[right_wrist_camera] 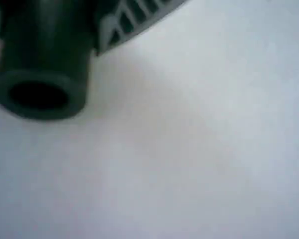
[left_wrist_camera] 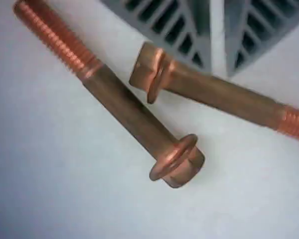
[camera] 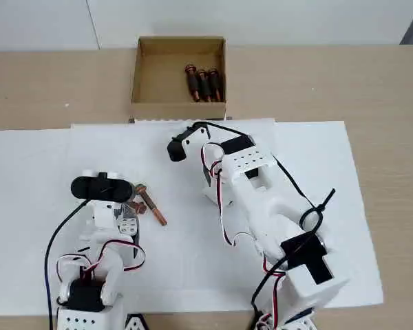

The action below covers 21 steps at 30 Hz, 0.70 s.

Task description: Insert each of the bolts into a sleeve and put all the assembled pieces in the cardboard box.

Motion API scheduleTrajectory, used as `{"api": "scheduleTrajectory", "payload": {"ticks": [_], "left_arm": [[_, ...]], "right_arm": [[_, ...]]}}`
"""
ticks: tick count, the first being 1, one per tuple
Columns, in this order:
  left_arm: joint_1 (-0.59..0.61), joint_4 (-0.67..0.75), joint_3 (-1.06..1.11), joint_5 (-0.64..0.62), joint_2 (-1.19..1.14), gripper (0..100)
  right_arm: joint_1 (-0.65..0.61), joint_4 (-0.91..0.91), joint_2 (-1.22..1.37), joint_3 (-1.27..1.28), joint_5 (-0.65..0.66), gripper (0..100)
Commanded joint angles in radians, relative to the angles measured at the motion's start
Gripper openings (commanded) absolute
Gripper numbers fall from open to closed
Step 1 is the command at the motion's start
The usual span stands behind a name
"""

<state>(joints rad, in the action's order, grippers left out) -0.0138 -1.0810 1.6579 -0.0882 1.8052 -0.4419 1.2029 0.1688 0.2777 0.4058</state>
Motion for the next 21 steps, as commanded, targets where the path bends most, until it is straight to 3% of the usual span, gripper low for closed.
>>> {"api": "scheduleTrajectory", "payload": {"ticks": [1, 6, 12, 21], "left_arm": [[0.005, -0.003, -0.033, 0.002, 0.011, 1], [0.005, -0.003, -0.033, 0.002, 0.011, 1], [0.008, -0.003, -0.033, 0.002, 0.011, 1], [0.006, -0.003, -0.033, -0.002, 0.011, 1]], "right_arm": [[-0.008, -0.004, 0.019, -0.009, 0.011, 10.3], [-0.008, -0.004, 0.021, -0.009, 0.011, 0.3], [-0.007, 0.019, 0.01, -0.051, 0.006, 0.8], [-0.007, 0.274, -0.142, -0.339, -0.044, 0.6]]}}
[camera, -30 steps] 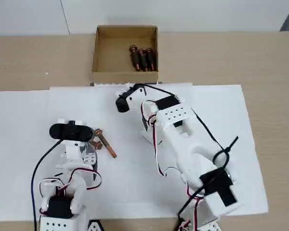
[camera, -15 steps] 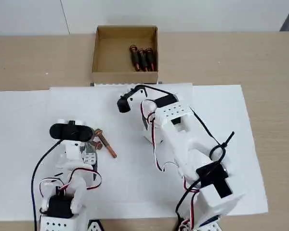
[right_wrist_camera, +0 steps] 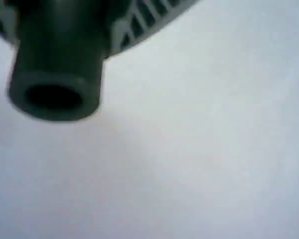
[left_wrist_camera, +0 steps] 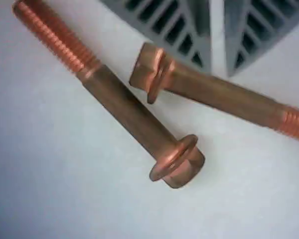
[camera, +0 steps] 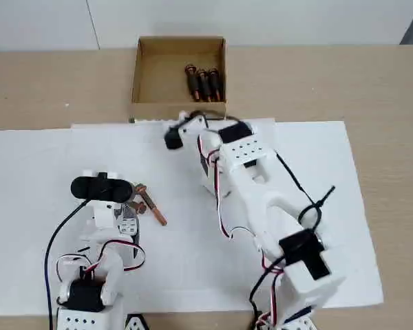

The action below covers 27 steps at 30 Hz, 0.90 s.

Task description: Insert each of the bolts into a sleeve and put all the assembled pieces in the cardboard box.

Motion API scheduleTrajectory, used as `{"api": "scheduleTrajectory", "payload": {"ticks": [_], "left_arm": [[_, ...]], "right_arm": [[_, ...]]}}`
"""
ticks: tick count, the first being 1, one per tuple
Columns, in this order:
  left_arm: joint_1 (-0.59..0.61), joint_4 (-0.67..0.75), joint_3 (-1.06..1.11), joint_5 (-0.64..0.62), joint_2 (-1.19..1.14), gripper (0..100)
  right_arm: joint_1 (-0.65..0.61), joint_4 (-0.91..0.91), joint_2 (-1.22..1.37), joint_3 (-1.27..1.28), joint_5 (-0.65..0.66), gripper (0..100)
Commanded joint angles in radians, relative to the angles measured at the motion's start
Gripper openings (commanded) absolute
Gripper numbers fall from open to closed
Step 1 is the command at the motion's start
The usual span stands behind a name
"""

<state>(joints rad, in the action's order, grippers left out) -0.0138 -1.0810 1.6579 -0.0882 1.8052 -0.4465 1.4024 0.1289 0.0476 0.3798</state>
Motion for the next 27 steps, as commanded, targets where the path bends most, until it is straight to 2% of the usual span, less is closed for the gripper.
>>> {"api": "scheduleTrajectory", "payload": {"ticks": [1, 8, 14, 23, 27], "left_arm": [[0.008, -0.002, -0.033, -0.002, 0.011, 1], [0.002, -0.058, -0.166, -0.002, 0.005, 1], [0.006, -0.166, -0.363, 0.032, -0.048, 1], [0.008, -0.261, -0.753, 0.031, -0.529, 1], [0.008, -0.354, -0.917, -0.104, -0.749, 1]], "right_arm": [[-0.004, 0.108, -0.122, -0.132, -0.02, 0.6], [0.005, 0.289, -0.239, -0.206, -0.02, 0.6], [0.117, 0.302, -0.315, -0.199, -0.02, 0.4], [0.189, 0.292, -0.426, -0.018, -0.021, 0.5], [0.186, 0.289, -0.49, 0.061, -0.021, 0.6]]}}
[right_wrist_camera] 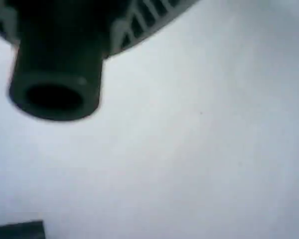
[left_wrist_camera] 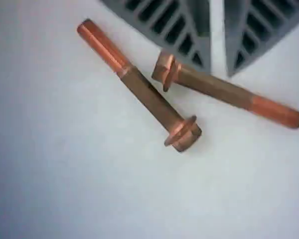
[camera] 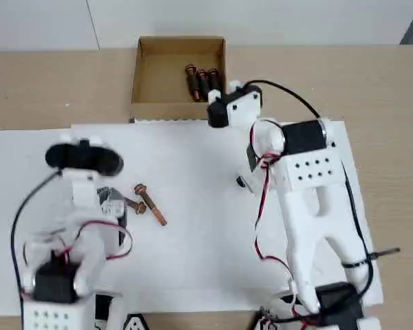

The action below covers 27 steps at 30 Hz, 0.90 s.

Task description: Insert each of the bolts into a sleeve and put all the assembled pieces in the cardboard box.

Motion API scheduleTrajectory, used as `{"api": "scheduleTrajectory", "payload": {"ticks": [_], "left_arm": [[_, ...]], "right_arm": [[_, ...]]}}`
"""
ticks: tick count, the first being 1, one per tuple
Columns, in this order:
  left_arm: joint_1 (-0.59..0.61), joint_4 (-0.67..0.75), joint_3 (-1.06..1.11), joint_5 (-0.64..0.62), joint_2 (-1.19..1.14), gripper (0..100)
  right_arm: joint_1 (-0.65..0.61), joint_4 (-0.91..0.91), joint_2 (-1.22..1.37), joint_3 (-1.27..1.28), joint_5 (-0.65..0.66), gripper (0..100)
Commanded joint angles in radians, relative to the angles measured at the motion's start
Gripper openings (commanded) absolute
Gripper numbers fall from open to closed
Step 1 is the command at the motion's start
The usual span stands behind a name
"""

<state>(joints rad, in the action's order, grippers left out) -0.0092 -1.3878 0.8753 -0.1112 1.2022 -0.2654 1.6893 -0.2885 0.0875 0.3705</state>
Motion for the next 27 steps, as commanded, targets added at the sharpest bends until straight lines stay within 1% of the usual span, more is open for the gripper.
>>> {"api": "scheduleTrajectory", "payload": {"ticks": [1, 3, 8, 14, 17, 19, 25, 27], "left_arm": [[0.003, -0.064, -0.173, -0.127, -0.195, 1], [-0.003, -0.097, -0.246, -0.204, -0.29, 1], [-0.031, -0.19, -0.429, -0.319, -0.502, 1], [-0.086, -0.285, -0.619, -0.531, -0.727, 1], [-0.127, -0.313, -0.685, -0.631, -0.818, 1], [-0.141, -0.322, -0.72, -0.66, -0.873, 1], [-0.133, -0.319, -0.759, -0.758, -1.022, 1], [-0.133, -0.321, -0.759, -0.766, -1.066, 1]], "right_arm": [[0.007, 0.002, -0.087, 0.035, -0.012, 0.6], [0.008, 0.002, -0.117, 0.061, -0.012, 0.6], [0.008, 0.002, -0.197, 0.13, -0.012, 0.6], [0.008, 0.004, -0.274, 0.192, -0.012, 0.6], [0.035, 0.004, -0.294, 0.203, -0.012, 0.5], [0.068, 0.004, -0.297, 0.203, -0.011, 0.5], [0.186, 0.004, -0.303, 0.203, -0.003, 0.5], [0.213, 0.004, -0.303, 0.203, -0.003, 0.5]]}}
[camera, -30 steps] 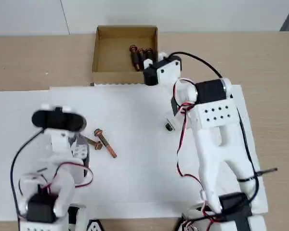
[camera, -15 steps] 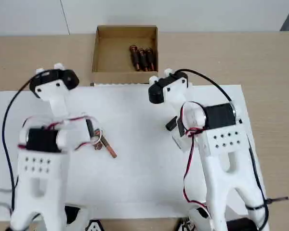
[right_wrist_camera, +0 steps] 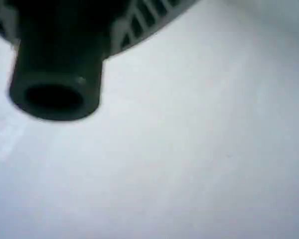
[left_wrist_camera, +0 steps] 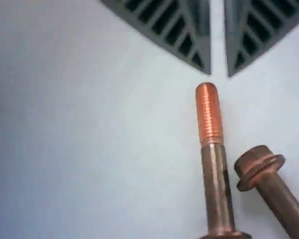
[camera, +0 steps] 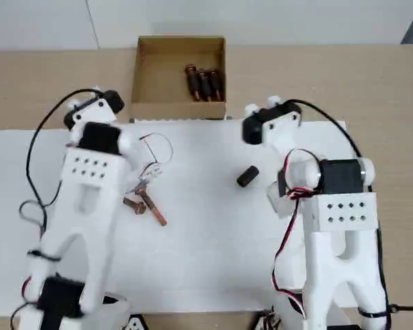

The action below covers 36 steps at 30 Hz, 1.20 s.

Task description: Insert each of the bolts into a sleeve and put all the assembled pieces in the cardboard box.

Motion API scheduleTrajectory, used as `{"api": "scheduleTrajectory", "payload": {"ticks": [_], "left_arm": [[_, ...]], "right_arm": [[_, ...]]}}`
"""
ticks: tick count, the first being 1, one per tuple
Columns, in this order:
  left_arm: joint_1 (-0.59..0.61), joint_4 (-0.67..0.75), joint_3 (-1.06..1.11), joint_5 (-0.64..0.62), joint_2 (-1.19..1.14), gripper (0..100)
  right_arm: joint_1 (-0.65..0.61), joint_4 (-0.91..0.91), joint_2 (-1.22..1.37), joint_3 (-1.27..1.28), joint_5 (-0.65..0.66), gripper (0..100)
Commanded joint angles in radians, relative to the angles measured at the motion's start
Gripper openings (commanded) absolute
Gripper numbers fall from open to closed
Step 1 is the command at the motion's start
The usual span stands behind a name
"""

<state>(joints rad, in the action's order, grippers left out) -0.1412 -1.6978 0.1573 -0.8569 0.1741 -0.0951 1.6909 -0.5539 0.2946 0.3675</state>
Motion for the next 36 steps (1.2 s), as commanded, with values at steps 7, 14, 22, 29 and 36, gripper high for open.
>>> {"api": "scheduleTrajectory", "payload": {"ticks": [7, 14, 22, 29, 36], "left_arm": [[-0.002, 0.028, -0.039, 0.008, -0.094, 1], [-0.006, 0.058, -0.033, 0.008, -0.097, 1], [-0.006, 0.055, -0.033, 0.008, -0.097, 1], [-0.006, 0.041, -0.033, 0.006, -0.097, 10], [-0.002, 0.081, -0.002, 0.005, -0.173, 10]], "right_arm": [[0.059, 0.002, -0.039, -0.005, 0.0, 0.5], [0.059, 0.002, -0.039, -0.005, 0.0, 0.5], [0.059, -0.021, -0.033, -0.005, 0.0, 0.5], [0.059, -0.025, -0.03, -0.005, 0.0, 0.5], [0.059, -0.039, -0.03, -0.002, 0.0, 0.5]]}}
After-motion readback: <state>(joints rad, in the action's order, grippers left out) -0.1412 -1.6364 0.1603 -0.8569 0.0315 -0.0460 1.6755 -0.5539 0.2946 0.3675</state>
